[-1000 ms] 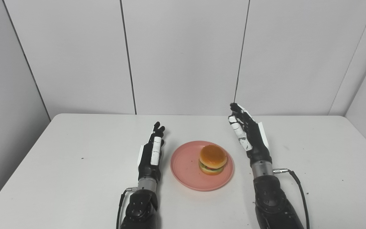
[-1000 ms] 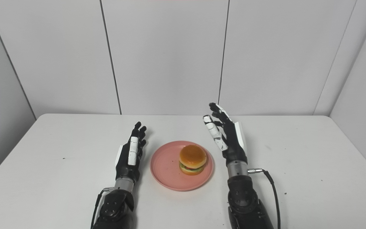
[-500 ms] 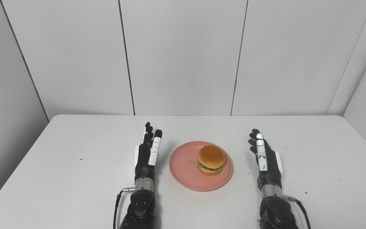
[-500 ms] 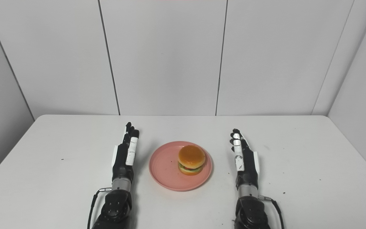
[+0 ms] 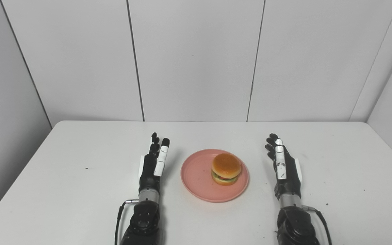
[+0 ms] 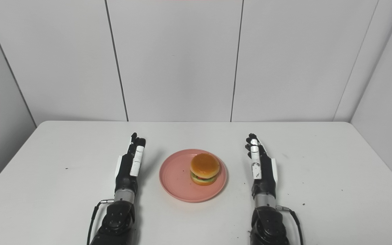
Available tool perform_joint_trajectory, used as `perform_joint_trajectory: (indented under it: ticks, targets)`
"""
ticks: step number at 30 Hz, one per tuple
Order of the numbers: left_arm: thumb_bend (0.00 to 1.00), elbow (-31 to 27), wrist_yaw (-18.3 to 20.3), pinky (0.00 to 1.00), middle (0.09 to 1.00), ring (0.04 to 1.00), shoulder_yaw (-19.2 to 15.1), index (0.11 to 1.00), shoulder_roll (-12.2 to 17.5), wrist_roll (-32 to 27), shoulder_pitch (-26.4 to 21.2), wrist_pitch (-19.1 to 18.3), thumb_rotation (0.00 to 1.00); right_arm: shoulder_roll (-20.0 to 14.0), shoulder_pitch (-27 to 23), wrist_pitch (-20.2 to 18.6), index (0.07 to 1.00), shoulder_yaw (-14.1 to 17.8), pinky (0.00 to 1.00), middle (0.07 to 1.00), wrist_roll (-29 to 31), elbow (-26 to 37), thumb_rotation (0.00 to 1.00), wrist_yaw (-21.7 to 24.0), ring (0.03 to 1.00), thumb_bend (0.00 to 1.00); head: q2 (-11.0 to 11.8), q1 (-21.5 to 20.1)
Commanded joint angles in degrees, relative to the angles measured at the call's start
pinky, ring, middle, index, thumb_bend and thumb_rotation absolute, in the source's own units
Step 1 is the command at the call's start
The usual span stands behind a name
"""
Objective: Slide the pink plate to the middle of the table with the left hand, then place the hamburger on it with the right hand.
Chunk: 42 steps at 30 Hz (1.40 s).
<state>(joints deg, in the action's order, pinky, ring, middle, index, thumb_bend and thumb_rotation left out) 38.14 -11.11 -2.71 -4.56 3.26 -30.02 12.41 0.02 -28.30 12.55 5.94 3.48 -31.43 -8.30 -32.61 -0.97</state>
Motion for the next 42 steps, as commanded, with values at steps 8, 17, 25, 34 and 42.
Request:
perform_joint_trajectory:
  ticks: [8,17,25,34,42]
  targets:
    - [0.93,-0.06,1.19,1.00,0.994,1.000,0.67,0.977,0.50,-0.79,-0.05,0.21,0.94,0.35,0.13,1.62,0.864,-0.23,0.91,0.881,-0.21,-0.65,1.00,0.36,0.877,0.81,-0.14,0.02]
    - [0.94,-0.06,1.13,1.00,0.991,1.000,0.86,0.977,0.42,-0.95,0.02,0.27,0.95,0.28,-0.03,1.10,0.857,-0.38,0.89,0.873,-0.47,-0.46,1.00,0.14,0.869,0.81,-0.34,0.03]
    - [0.93,-0.08,1.34,1.00,0.987,1.000,0.89,0.982,0.53,-1.05,0.04,0.25,0.96,0.23,-0.06,0.61,0.867,-0.44,0.90,0.880,-0.32,-0.37,1.00,0.34,0.873,0.82,-0.34,0.03]
    - [0.94,-0.26,1.52,1.00,0.980,1.000,1.00,0.989,0.61,-1.24,0.01,-0.01,0.95,0.30,0.01,0.53,0.858,-0.24,0.89,0.878,0.16,-0.14,1.00,0.54,0.874,0.81,-0.38,-0.07]
    - [0.94,-0.63,1.25,1.00,0.978,1.000,1.22,0.989,0.64,-1.00,0.12,-0.64,0.96,0.19,0.11,-0.22,0.865,-0.36,0.90,0.877,-0.16,0.42,1.00,0.35,0.875,0.81,-0.51,-0.21]
